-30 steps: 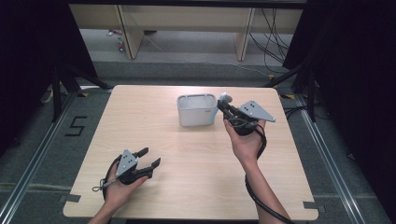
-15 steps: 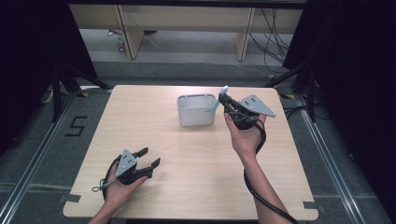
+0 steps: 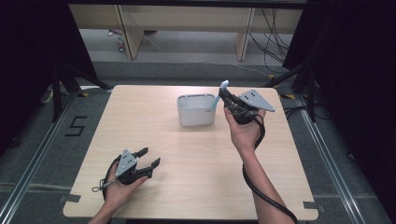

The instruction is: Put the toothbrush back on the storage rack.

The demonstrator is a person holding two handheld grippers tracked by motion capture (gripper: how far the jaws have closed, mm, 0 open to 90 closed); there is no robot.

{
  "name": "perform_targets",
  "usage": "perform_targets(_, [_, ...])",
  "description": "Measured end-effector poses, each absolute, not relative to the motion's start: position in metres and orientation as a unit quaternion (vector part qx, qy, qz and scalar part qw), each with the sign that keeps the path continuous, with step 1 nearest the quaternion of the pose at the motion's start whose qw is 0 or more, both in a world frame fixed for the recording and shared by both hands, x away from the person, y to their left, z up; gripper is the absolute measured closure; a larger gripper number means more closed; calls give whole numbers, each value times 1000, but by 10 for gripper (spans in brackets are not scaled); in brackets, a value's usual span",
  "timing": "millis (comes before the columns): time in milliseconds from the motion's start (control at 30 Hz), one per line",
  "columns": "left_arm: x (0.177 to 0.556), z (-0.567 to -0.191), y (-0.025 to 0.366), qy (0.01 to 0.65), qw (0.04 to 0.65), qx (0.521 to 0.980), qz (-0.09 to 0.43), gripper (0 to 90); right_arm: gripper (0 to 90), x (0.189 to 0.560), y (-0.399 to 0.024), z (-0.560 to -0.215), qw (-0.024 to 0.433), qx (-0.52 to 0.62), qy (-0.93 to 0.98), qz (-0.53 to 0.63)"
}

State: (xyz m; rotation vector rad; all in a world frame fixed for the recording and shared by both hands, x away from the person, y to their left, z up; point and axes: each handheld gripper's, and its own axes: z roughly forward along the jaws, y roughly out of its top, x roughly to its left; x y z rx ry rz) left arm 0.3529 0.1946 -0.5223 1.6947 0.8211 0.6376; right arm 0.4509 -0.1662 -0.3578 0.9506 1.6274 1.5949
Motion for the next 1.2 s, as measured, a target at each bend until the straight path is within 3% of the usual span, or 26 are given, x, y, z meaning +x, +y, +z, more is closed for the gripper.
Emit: perform_targets(1200, [353,-523,194,339,551,714,268,344,860,489,-159,-376,336,393,613,597])
